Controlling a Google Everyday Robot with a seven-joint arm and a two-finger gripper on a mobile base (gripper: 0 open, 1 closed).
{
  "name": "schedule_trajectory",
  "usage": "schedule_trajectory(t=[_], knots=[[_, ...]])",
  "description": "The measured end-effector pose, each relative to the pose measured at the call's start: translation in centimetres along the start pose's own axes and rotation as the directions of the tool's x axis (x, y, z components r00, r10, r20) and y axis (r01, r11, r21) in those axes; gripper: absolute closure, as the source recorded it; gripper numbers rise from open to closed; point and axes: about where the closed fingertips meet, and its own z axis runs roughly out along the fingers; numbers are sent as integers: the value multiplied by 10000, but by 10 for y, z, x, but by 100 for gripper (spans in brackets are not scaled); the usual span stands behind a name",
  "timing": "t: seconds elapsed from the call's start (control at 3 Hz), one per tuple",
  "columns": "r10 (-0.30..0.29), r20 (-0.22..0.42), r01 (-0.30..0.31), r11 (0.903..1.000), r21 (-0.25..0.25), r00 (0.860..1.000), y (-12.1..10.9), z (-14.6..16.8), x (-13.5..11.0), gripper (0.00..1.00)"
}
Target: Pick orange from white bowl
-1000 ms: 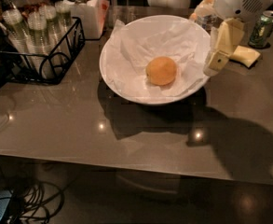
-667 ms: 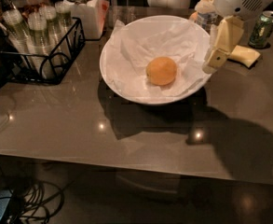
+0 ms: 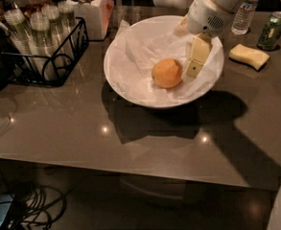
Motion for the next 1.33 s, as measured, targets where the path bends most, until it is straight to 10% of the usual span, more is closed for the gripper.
schedule_trajectory(t=[0.67,1.33], knots=[[5,179,-10,9997,248,9998,-11,8,-4,38],[-103,842,120,9997,-203,9964,-14,27,-11,24]])
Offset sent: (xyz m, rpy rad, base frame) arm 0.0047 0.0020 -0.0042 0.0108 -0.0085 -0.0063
